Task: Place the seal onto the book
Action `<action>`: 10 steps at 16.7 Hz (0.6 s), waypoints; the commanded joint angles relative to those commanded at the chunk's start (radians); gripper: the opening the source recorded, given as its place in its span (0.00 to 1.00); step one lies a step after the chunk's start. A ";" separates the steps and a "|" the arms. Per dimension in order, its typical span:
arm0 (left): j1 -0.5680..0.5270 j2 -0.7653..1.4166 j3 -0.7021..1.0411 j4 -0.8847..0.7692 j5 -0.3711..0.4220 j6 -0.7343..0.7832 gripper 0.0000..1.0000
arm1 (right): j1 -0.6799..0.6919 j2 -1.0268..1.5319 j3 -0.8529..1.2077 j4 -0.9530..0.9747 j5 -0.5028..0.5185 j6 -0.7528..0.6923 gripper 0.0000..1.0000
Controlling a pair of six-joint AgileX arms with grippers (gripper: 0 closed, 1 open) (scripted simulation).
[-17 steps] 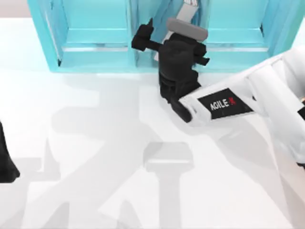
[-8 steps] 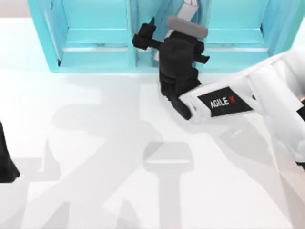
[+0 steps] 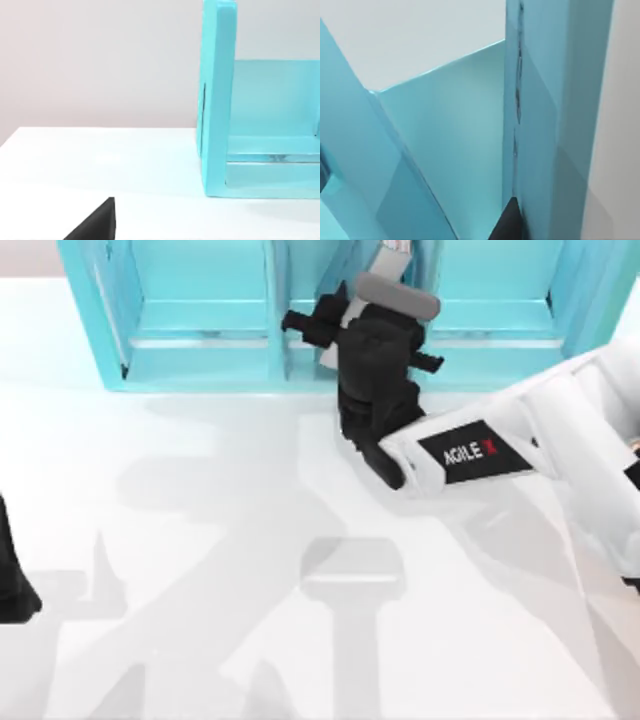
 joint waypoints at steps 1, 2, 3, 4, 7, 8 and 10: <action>0.000 0.000 0.000 0.000 0.000 0.000 1.00 | 0.000 0.000 0.000 0.000 0.000 0.000 0.10; 0.000 0.000 0.000 0.000 0.000 0.000 1.00 | 0.000 0.000 0.000 0.000 0.000 0.000 0.02; 0.000 0.000 0.000 0.000 0.000 0.000 1.00 | 0.000 0.000 0.000 0.000 0.000 0.000 0.00; 0.000 0.000 0.000 0.000 0.000 0.000 1.00 | 0.000 0.000 0.000 0.000 0.000 0.000 0.00; 0.000 0.000 0.000 0.000 0.000 0.000 1.00 | 0.000 0.000 0.000 0.000 0.000 0.000 0.00; 0.000 0.000 0.000 0.000 0.000 0.000 1.00 | 0.000 0.000 0.000 0.000 0.000 0.000 0.00; 0.000 0.000 0.000 0.000 0.000 0.000 1.00 | 0.000 0.000 0.000 0.000 0.000 0.000 0.00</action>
